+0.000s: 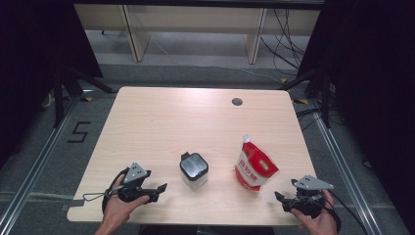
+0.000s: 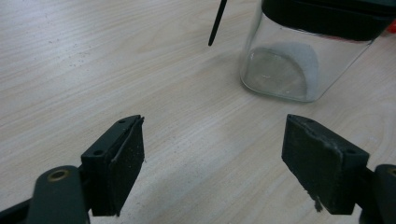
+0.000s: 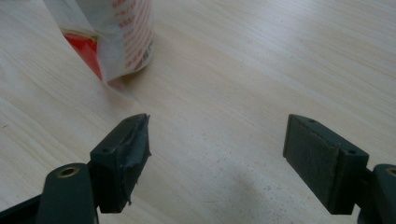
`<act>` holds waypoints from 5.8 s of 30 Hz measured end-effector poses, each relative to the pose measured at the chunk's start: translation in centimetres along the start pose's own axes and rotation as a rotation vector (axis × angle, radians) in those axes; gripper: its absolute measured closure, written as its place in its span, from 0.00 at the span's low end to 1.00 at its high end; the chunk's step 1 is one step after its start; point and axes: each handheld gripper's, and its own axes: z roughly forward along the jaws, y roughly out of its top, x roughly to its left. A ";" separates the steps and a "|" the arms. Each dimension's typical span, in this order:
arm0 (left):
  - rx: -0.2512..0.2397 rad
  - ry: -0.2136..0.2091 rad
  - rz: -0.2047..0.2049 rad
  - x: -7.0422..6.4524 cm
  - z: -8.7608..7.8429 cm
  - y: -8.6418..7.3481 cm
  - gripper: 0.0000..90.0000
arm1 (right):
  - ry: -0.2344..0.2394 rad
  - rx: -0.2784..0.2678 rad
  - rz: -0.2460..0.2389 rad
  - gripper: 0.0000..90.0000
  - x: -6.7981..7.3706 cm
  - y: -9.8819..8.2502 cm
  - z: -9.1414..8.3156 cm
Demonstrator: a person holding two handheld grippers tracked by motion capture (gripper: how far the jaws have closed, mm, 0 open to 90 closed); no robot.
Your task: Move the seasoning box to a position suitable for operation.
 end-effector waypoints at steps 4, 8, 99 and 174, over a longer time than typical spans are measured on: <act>-0.006 0.009 -0.020 0.1 0.0 0.1 0.23 | 0.009 0.003 0.011 0.26 0.1 0.0 0.0; -0.020 0.016 -0.004 0.6 0.1 0.6 0.26 | 0.015 0.009 0.012 0.26 0.1 0.0 0.0; -0.076 -0.248 0.140 3.0 3.7 3.9 0.65 | 0.021 -0.008 -0.011 0.27 0.4 -0.2 -0.2; -0.039 -0.403 0.403 -3.1 4.2 3.3 0.80 | 0.261 -0.071 -0.202 0.38 5.1 0.8 -0.6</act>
